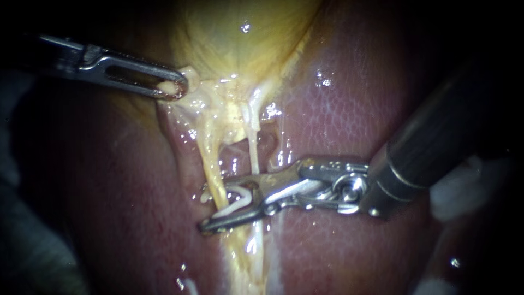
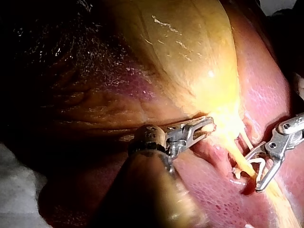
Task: Clipping first clip left tube
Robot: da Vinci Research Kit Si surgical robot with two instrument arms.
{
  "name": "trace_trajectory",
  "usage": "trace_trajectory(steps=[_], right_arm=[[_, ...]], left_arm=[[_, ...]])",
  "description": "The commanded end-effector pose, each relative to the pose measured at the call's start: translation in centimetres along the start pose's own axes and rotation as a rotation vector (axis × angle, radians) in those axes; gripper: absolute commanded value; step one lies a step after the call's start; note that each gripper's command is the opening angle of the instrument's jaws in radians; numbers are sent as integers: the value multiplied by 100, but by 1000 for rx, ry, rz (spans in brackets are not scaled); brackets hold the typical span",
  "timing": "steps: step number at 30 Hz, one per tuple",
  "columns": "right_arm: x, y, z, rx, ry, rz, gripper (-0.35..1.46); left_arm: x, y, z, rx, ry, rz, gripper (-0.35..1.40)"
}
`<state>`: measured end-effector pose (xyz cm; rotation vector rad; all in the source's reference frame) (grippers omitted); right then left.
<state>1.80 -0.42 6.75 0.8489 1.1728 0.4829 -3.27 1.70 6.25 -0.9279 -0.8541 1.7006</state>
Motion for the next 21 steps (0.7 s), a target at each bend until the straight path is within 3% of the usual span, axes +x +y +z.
trace_trajectory(steps=[1, 10, 15, 21], right_arm=[[1, -3, 2, 12, 5, 2, 50], [8, -29, 9, 91, 61, 2, 50], [9, -47, 17, 148, 49, -10, 49], [11, -59, 20, 217, 36, -23, 46]], left_arm=[[0, 0, 0, 0, 0, 0, -35], [0, 0, 0, 0, 0, 0, -35], [0, 0, 0, 0, 0, 0, -35], [0, 0, 0, 0, 0, 0, -35]])
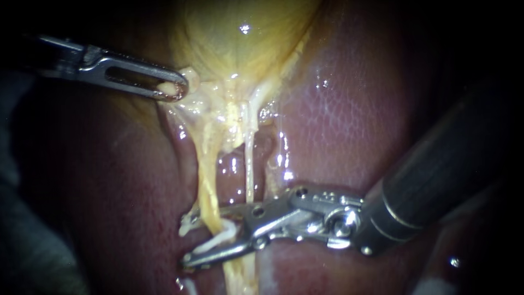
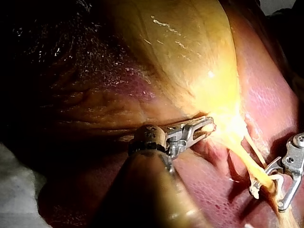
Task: Clipping first clip left tube
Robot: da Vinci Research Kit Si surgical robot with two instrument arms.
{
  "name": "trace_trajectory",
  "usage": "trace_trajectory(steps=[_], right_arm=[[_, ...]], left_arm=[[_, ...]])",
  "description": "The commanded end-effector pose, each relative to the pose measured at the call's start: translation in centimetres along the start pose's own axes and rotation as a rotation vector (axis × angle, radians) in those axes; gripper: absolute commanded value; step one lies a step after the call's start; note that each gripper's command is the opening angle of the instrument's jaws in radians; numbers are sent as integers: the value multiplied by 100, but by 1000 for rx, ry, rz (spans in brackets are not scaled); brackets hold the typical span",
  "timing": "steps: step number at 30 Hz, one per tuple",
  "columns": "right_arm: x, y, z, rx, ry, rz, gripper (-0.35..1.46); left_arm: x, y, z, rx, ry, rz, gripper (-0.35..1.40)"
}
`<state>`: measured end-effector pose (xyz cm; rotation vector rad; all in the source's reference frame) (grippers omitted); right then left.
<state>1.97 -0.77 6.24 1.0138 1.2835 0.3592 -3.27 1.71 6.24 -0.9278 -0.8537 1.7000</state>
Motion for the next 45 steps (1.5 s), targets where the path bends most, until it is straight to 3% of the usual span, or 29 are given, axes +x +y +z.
trace_trajectory(steps=[1, 11, 23, 28, 31, 38, 45], right_arm=[[1, -1, -1, 13, -3, -1, 45], [16, 0, -14, -29, 25, 6, 28], [15, 2, -22, -29, 25, 7, -3], [13, 1, -24, -28, 26, 48, -35], [11, 2, -25, -28, 26, 94, -35], [6, 1, -28, -38, 0, 93, -35], [4, 1, -27, -38, 0, 92, -35]], left_arm=[[0, 0, 0, 0, 0, 0, -35], [0, -1, 0, -1, -1, 0, -35], [0, -1, 0, -1, -1, 0, -35], [0, -1, 0, -1, -1, 0, -35], [1, -1, 0, -1, -1, 0, -35], [1, -1, 0, -1, -1, 0, -35], [1, -1, 0, -1, -1, 0, -35]])
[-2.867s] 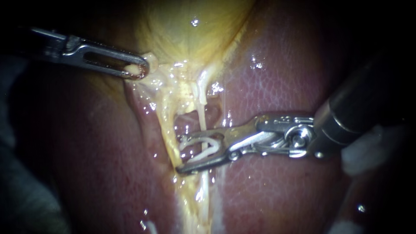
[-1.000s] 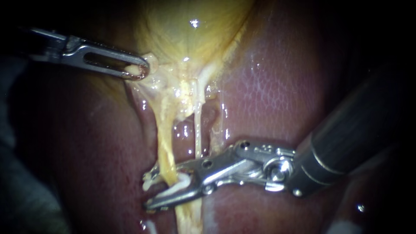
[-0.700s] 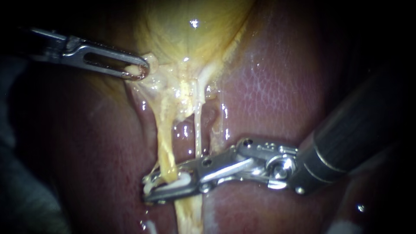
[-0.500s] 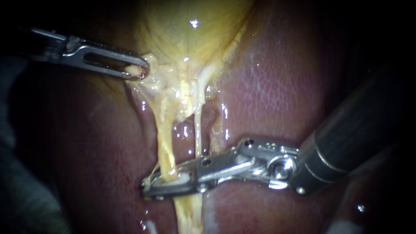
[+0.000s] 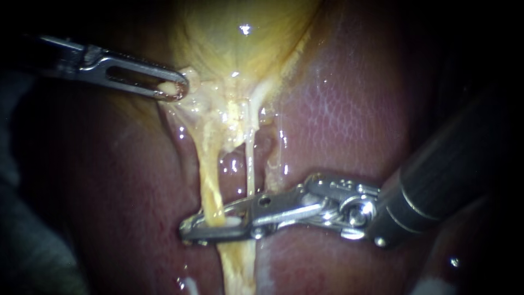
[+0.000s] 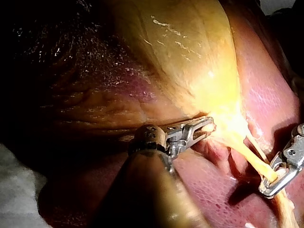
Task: Clipping first clip left tube
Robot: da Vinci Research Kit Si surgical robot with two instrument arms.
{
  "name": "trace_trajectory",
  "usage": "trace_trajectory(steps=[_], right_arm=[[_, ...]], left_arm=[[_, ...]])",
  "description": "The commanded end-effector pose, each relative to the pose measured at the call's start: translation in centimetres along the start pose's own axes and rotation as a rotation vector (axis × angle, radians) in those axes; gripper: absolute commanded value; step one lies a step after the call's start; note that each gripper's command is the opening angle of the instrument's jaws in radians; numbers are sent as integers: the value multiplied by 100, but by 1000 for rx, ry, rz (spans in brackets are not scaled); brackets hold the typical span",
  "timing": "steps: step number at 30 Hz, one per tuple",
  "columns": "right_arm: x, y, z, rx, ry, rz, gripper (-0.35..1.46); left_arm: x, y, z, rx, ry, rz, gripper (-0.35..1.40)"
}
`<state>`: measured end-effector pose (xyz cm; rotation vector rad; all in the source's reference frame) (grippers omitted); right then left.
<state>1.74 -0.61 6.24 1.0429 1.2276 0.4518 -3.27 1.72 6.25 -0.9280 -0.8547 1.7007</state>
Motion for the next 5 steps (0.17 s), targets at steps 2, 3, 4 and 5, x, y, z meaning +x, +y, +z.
trace_trajectory(steps=[2, 3, 4, 5], right_arm=[[0, 0, 0, -1, 0, 0, -35], [0, 0, 0, 0, 0, 0, -35], [0, 0, 0, 0, 0, 0, -35], [-1, 0, 0, -1, 0, -1, -35]], left_arm=[[0, 0, 0, 0, 0, 0, -35], [0, 0, 0, 0, 0, 0, -35], [0, 0, 0, 0, 0, 0, -35], [0, 0, 0, 0, 0, 0, -35]])
